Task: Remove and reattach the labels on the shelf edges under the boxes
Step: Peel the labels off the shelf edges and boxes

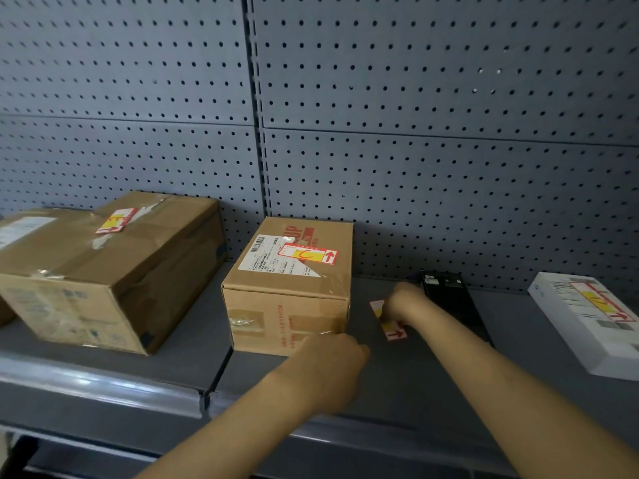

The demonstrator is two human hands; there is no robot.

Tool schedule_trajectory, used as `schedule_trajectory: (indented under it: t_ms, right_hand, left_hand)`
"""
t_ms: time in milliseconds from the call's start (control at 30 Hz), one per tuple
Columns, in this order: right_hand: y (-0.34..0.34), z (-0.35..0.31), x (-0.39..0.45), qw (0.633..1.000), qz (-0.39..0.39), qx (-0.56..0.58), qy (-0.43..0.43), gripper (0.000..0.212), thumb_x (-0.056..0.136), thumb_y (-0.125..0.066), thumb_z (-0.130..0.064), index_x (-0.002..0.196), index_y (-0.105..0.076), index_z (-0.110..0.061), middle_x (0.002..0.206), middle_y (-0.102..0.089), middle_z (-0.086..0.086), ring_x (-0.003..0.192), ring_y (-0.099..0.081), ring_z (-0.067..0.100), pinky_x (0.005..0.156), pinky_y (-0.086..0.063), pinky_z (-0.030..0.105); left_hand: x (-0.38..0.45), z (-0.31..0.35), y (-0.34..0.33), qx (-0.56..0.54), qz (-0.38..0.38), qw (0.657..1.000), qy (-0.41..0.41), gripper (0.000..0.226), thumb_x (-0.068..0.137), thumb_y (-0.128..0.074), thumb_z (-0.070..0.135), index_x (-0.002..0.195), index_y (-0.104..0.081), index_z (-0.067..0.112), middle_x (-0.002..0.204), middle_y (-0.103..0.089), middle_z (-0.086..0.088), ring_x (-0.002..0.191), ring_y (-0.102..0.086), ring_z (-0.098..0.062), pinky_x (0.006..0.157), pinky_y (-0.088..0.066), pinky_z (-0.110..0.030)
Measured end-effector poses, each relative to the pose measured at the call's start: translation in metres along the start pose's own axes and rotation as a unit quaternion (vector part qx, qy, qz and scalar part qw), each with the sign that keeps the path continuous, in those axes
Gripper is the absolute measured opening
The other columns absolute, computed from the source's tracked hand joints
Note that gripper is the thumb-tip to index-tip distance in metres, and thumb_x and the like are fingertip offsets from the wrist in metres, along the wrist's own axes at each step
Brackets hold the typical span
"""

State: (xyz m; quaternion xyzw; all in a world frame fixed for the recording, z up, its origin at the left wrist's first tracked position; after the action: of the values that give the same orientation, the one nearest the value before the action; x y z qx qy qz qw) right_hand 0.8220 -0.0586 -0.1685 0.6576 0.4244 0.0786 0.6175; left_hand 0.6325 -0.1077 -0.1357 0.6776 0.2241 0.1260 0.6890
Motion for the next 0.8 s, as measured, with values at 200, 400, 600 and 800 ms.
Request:
schedule_trajectory:
  t_ms: [200, 400, 600, 800]
  right_hand:
    - [0.002, 0.01, -0.007, 0.999, -0.017, 0.047, 0.009, 0.068, 0.071, -0.082, -0.026, 0.126, -0.049, -0.002, 0.123, -0.061, 0.013, 0.111, -0.06, 0.024, 0.091, -0.051, 0.031]
    - [0.001, 0.02, -0.026, 0.994, 0.034, 0.084, 0.063, 0.035, 0.085, -0.064, -0.012, 0.118, -0.058, -0.002, 0.109, -0.063, 0.017, 0.094, -0.065, 0.027, 0.062, -0.051, 0.027]
    - [0.015, 0.034, -0.074, 0.984, 0.064, 0.125, 0.113, 0.033, 0.084, -0.049, 0.001, 0.113, -0.065, -0.001, 0.109, -0.065, 0.022, 0.092, -0.065, 0.033, 0.067, -0.051, 0.031]
    - [0.022, 0.042, -0.133, 0.969, 0.115, 0.122, 0.181, 0.036, 0.08, -0.05, 0.006, 0.108, -0.069, -0.007, 0.103, -0.067, 0.019, 0.088, -0.066, 0.036, 0.07, -0.054, 0.038]
  left_hand:
    - [-0.006, -0.002, 0.004, 0.01, 0.009, 1.0, 0.014, 0.038, 0.092, -0.055, 0.028, 0.126, -0.052, 0.012, 0.125, -0.059, -0.011, 0.11, -0.06, -0.03, 0.091, -0.052, -0.044]
    - [-0.014, -0.011, 0.007, 0.003, 0.016, 0.999, 0.027, 0.036, 0.092, -0.056, 0.026, 0.125, -0.054, 0.013, 0.125, -0.061, -0.01, 0.109, -0.061, -0.028, 0.092, -0.052, -0.04]
    - [-0.03, -0.01, 0.023, -0.024, 0.028, 0.997, 0.061, 0.038, 0.093, -0.056, 0.028, 0.128, -0.053, 0.015, 0.123, -0.062, -0.005, 0.109, -0.061, -0.022, 0.094, -0.051, -0.034]
    - [-0.058, -0.002, 0.037, -0.011, 0.028, 0.993, 0.112, 0.041, 0.092, -0.056, 0.034, 0.131, -0.051, 0.021, 0.127, -0.059, -0.003, 0.114, -0.057, -0.023, 0.095, -0.05, -0.039]
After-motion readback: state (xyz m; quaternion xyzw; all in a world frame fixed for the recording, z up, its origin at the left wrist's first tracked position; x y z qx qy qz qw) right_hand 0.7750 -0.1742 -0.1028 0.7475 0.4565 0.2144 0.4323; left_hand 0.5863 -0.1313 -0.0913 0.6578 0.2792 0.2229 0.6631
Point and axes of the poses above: each hand's wrist, its own x-axis towards the middle knuckle, its own y-axis out of the back of the hand, z = x × y, the point moved 2 cm from there along x, towards the middle knuckle
